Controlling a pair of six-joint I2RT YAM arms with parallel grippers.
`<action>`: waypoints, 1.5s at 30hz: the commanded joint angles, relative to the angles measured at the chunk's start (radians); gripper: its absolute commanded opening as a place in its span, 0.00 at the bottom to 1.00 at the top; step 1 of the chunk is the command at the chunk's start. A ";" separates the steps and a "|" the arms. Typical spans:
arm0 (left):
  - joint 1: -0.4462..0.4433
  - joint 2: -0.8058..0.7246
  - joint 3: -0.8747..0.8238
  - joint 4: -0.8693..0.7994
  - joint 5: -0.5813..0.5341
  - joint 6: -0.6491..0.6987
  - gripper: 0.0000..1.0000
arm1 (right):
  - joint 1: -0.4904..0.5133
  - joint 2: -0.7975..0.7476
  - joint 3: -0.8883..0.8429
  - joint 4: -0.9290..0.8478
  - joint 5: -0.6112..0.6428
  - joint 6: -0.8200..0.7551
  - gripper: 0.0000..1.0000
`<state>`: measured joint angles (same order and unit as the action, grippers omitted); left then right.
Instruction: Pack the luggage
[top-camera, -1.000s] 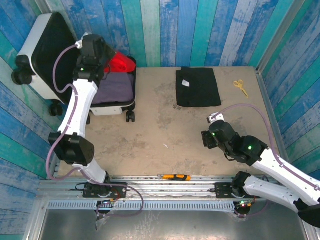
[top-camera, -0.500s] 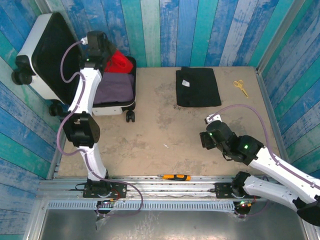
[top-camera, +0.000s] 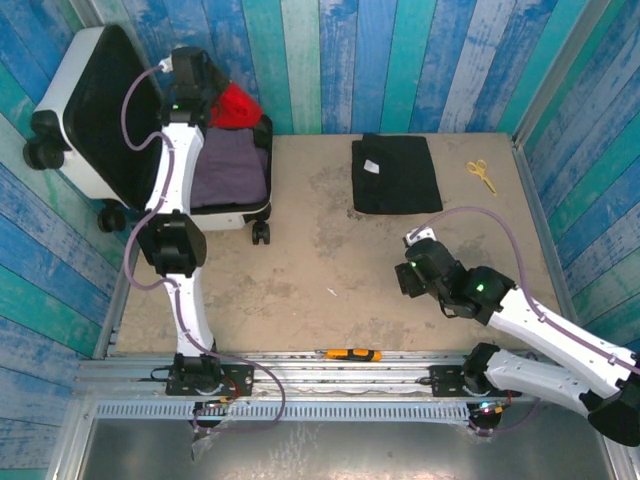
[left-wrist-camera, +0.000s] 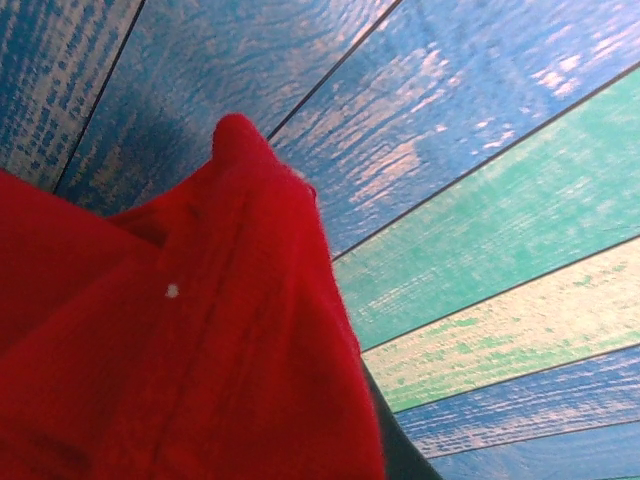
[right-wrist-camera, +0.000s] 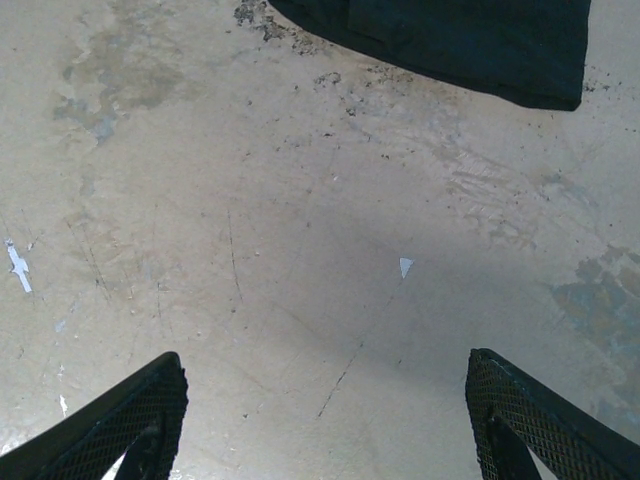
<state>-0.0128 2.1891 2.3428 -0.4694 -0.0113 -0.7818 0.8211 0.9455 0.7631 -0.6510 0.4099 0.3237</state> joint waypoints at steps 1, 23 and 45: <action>0.009 0.078 0.046 0.038 0.027 0.006 0.00 | -0.008 0.013 -0.012 0.016 -0.007 -0.020 0.75; 0.014 0.116 0.065 0.085 0.066 0.093 0.00 | -0.022 0.027 -0.013 0.037 -0.035 -0.031 0.76; 0.013 -0.259 -0.668 0.170 -0.047 -0.021 0.02 | -0.021 -0.094 -0.016 -0.018 -0.120 -0.023 0.76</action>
<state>-0.0025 2.1052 1.7329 -0.3779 -0.0196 -0.7673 0.8028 0.8688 0.7532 -0.6476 0.3126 0.2981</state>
